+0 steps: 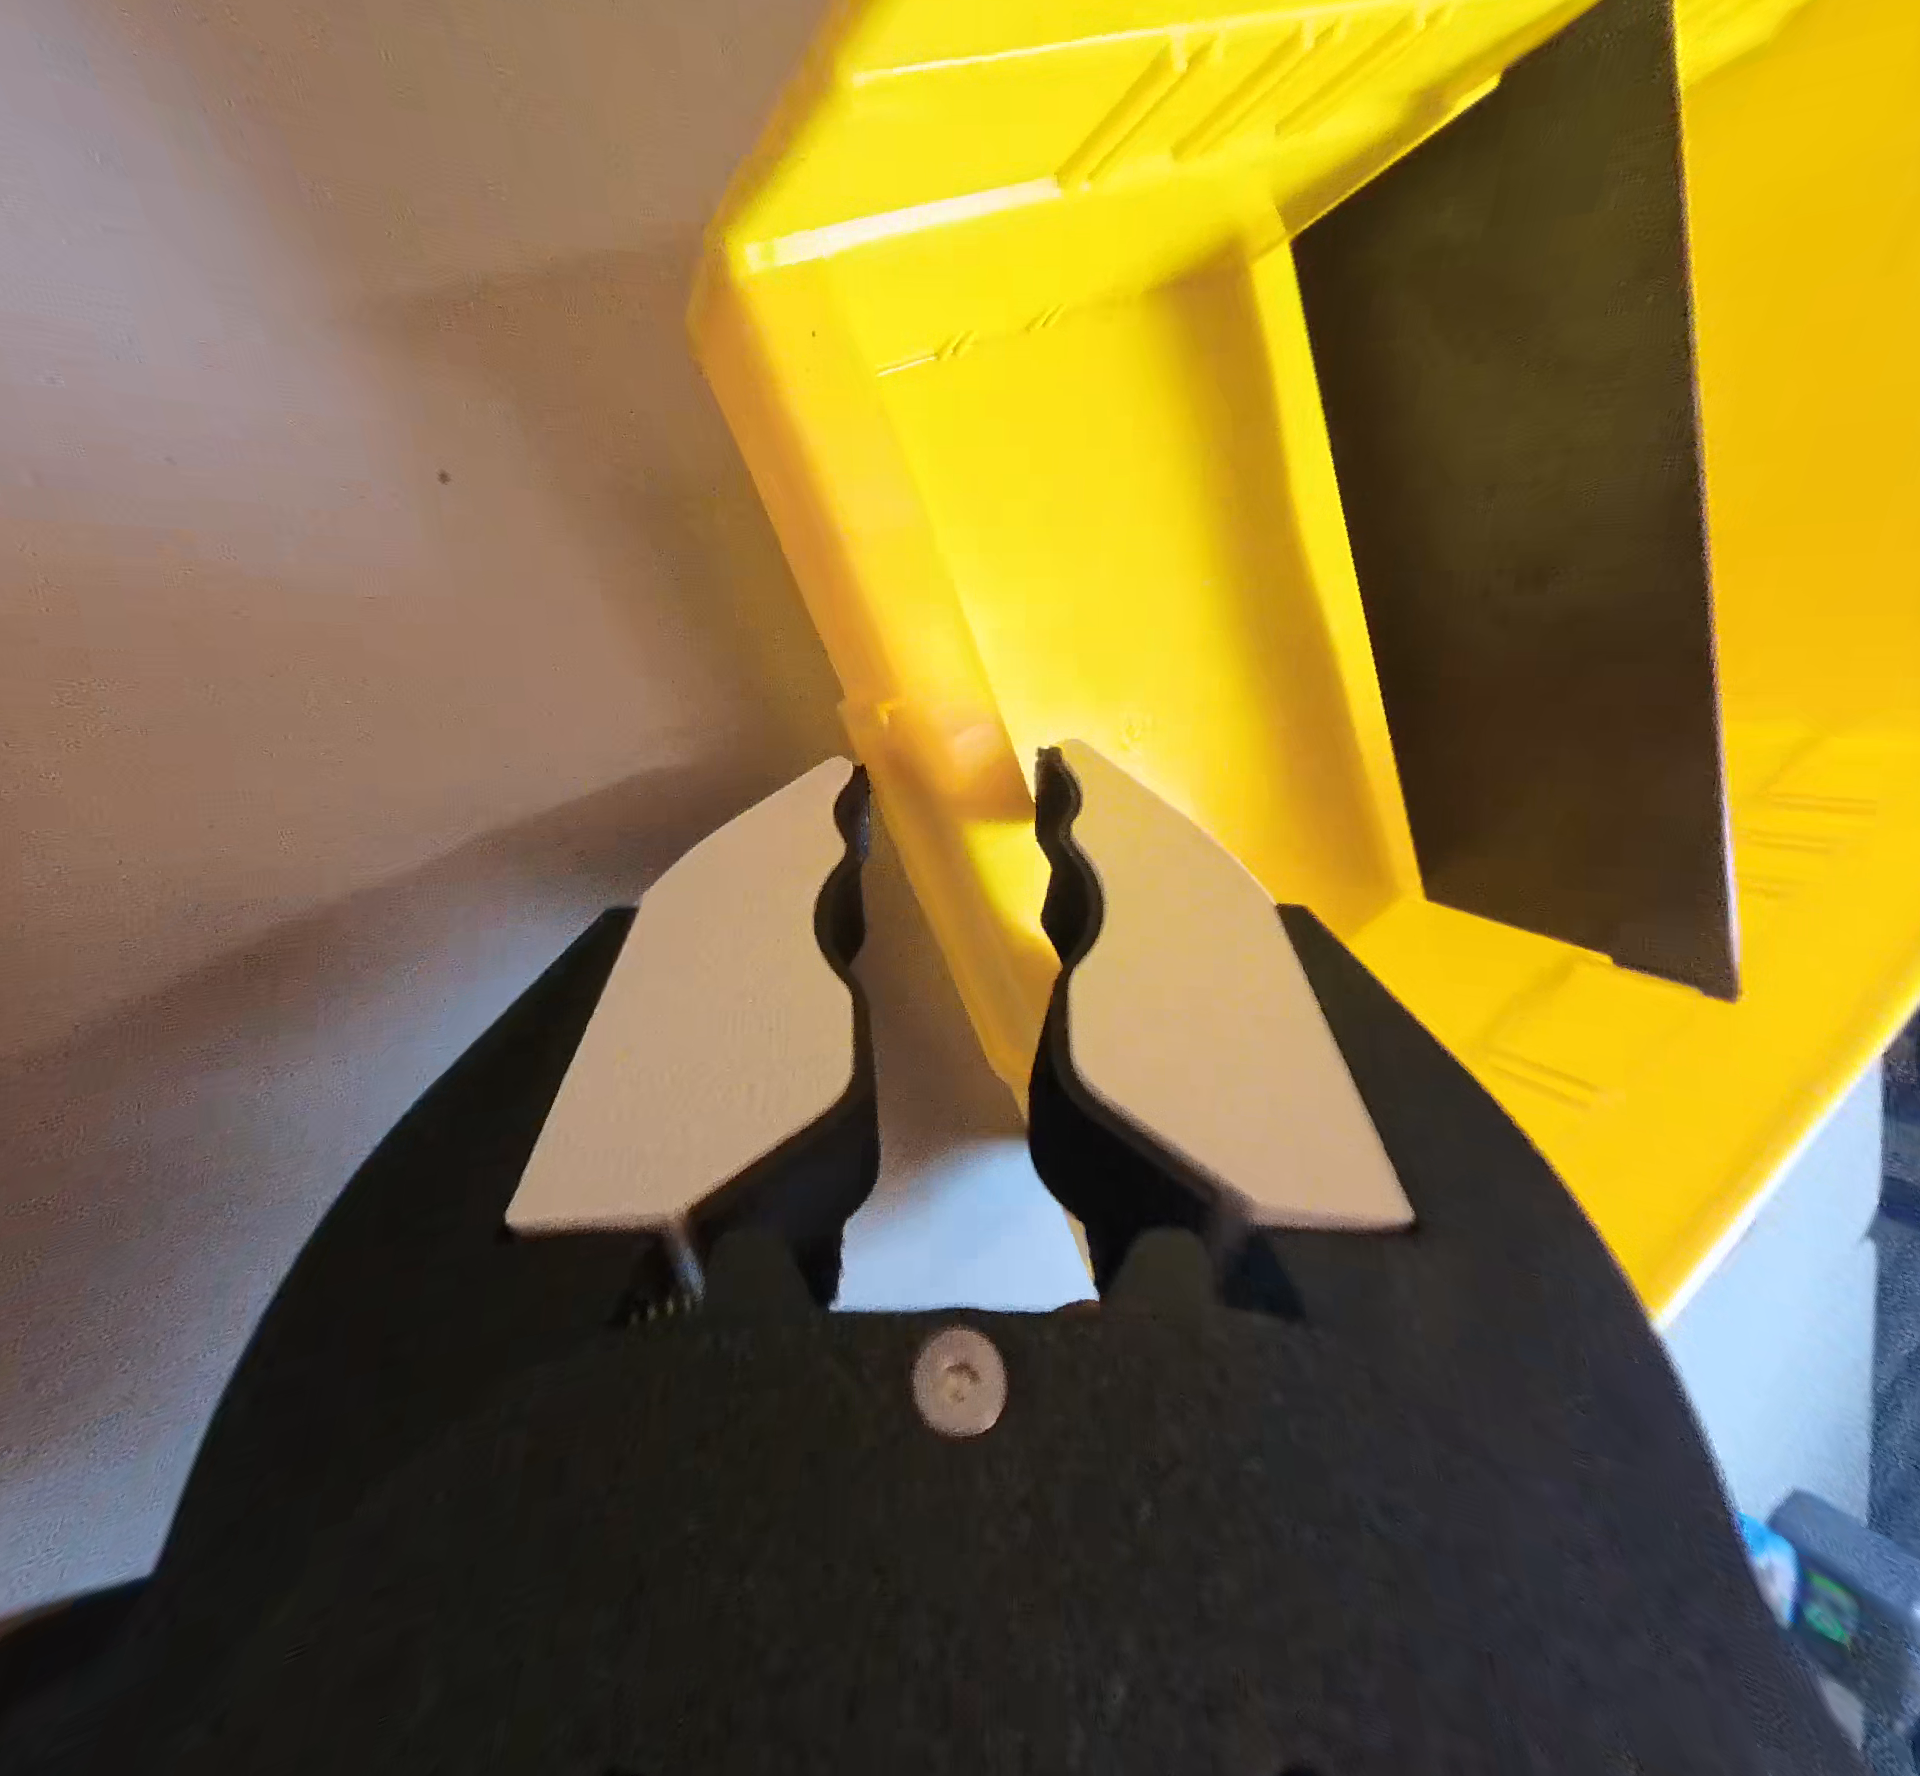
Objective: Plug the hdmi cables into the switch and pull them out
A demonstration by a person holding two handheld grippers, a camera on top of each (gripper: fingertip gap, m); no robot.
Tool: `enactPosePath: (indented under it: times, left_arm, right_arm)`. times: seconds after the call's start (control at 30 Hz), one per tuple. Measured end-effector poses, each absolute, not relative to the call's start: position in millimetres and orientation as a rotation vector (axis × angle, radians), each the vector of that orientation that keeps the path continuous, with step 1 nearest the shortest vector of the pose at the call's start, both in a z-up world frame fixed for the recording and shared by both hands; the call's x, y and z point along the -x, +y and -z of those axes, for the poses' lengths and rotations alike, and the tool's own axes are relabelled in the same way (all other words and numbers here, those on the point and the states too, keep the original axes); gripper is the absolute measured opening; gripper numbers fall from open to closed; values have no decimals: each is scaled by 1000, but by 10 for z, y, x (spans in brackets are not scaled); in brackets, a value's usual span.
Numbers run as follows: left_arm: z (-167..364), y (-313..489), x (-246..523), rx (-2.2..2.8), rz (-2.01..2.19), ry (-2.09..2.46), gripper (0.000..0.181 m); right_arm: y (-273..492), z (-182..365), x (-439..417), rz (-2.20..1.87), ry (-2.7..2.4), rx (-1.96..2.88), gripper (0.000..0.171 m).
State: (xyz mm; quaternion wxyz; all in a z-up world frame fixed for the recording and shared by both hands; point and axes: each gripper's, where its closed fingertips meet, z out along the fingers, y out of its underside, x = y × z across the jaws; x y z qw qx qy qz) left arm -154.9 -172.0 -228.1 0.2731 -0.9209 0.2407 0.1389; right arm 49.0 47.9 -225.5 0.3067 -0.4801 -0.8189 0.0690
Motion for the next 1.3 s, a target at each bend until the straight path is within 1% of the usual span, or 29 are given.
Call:
enactPosePath:
  times: [0.03, 0.3, 0.6, 0.67, 0.7, 0.77, 0.83, 0.9, 0.97, 1.03, 1.1, 1.2, 1.3]
  left_arm:
    - [2291, -1702, 1553, 2478, -380, 647, 45]
    - [2329, -1625, 1470, 2458, -366, 704, 31]
    - [2320, -1341, 1483, 2400, -386, 695, 30]
    - [2319, -1265, 1547, 2403, -394, 676, 29]
    - [2318, -1223, 1589, 2403, -398, 661, 30]
    - [2315, -1135, 1690, 2392, -413, 629, 30]
    - [2309, -1042, 1815, 2369, -444, 590, 30]
    - [2292, -968, 1963, 2350, -479, 533, 35]
    - [2240, -961, 2060, 2334, -468, 480, 37]
    - [2040, -985, 2082, 2254, -429, 407, 31]
    - [1766, -1068, 2109, 2165, -387, 331, 29]
    - [1304, -1251, 2290, 2039, -440, 227, 28]
    - [847, -1420, 2500, 1955, -525, 177, 28]
  right_arm:
    - [515, 2255, -597, -175, -2153, 1285, 31]
    - [1169, 2247, -1150, -60, -2013, 1449, 31]
    - [2032, 2251, -1198, 89, -1951, 1444, 31]
    - [2214, 2232, -1180, 160, -1920, 1457, 32]
    - [2266, 2190, -1157, 182, -1898, 1464, 36]
    - [2162, 1972, -995, 65, -1843, 1449, 38]
    - [1906, 1622, -744, -189, -1750, 1430, 38]
    - [1685, 1256, -524, -403, -1647, 1389, 38]
    - [1600, 952, -377, -503, -1542, 1343, 38]
    - [1592, 752, -273, -578, -1440, 1329, 38]
    - [1631, 661, -188, -656, -1348, 1336, 38]
    - [1706, 685, -96, -769, -1238, 1368, 36]
    - [1717, 773, -79, -764, -1246, 1366, 36]
